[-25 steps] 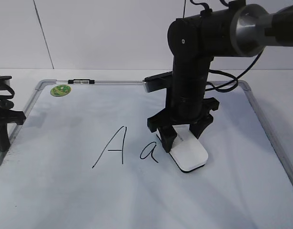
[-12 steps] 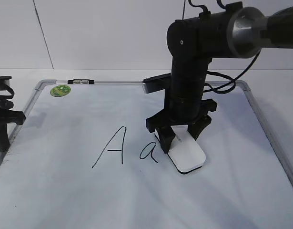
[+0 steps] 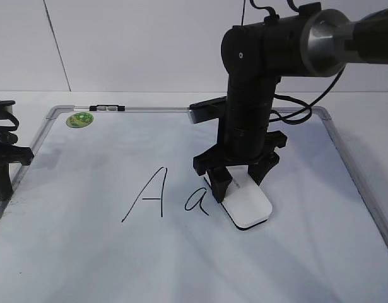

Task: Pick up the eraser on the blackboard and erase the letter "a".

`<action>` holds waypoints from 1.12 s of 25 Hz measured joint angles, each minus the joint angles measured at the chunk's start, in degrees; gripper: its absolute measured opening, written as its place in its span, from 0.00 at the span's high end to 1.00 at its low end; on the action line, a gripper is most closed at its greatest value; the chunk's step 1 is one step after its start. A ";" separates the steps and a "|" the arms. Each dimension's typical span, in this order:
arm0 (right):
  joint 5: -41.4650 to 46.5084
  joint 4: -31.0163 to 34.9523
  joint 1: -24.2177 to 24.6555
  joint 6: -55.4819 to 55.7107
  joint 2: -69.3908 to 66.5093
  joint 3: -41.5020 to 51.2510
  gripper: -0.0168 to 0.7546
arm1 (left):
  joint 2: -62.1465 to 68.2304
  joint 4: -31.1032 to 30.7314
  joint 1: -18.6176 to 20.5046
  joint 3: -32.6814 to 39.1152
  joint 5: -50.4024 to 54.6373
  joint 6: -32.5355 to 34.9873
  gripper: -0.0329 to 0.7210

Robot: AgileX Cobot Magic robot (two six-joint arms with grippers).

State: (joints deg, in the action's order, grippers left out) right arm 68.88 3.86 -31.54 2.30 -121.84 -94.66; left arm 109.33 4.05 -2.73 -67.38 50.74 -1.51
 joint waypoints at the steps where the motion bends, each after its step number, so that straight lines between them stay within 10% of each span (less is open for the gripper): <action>1: 0.00 0.00 0.11 0.00 0.00 0.00 0.24 | 0.00 0.00 0.00 0.00 0.00 0.00 0.94; 28: 0.10 -0.90 -7.86 -0.32 -0.23 -0.02 0.24 | 0.00 0.00 0.00 0.00 0.00 0.00 0.94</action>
State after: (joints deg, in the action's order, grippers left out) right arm 68.98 2.96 -39.39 1.97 -122.06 -94.68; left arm 109.33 4.05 -2.73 -67.38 50.74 -1.51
